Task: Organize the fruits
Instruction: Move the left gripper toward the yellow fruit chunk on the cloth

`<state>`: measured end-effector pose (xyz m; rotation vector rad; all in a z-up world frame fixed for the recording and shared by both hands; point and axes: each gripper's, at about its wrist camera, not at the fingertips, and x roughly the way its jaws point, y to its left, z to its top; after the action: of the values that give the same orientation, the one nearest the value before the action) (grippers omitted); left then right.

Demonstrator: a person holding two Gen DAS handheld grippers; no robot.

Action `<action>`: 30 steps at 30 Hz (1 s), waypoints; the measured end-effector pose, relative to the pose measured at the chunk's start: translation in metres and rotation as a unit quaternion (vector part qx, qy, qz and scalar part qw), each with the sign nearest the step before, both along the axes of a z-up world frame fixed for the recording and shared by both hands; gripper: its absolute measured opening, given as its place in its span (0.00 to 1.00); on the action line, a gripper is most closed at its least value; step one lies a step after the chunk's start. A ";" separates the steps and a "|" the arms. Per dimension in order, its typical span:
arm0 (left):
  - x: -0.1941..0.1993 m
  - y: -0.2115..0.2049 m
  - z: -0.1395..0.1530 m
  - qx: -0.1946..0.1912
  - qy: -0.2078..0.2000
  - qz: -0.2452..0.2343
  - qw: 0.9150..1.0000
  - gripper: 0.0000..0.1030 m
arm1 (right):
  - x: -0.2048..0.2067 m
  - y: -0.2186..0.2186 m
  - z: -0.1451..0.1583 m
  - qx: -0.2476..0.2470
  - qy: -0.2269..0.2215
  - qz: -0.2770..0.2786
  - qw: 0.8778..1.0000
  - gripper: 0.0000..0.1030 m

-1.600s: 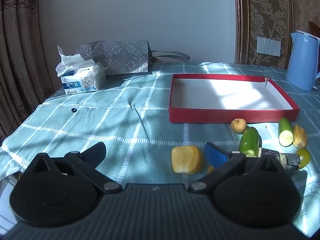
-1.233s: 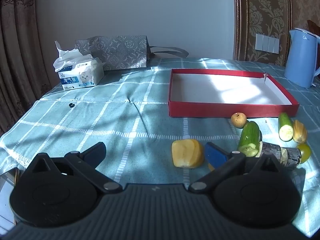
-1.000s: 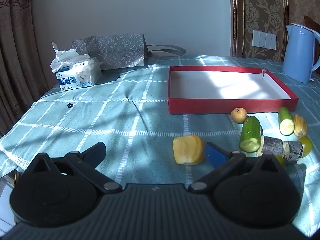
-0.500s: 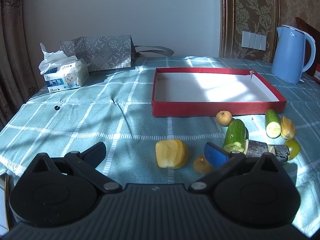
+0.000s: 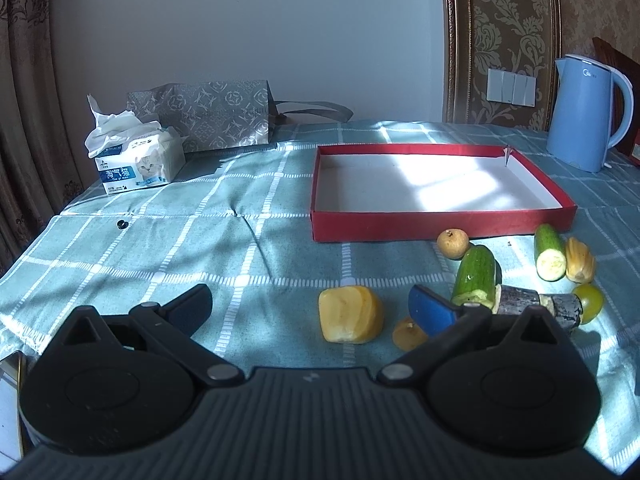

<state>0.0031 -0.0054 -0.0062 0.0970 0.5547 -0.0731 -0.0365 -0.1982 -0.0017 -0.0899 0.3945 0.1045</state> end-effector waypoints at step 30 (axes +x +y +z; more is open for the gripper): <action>-0.007 0.000 -0.008 0.028 0.001 -0.012 1.000 1.00 | 0.011 0.045 0.003 -0.006 0.015 0.079 0.997 0.88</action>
<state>-0.0037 -0.0052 -0.0139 0.1580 0.5577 -0.0821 -0.0254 -0.1527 0.0012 -0.1312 0.4184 0.2592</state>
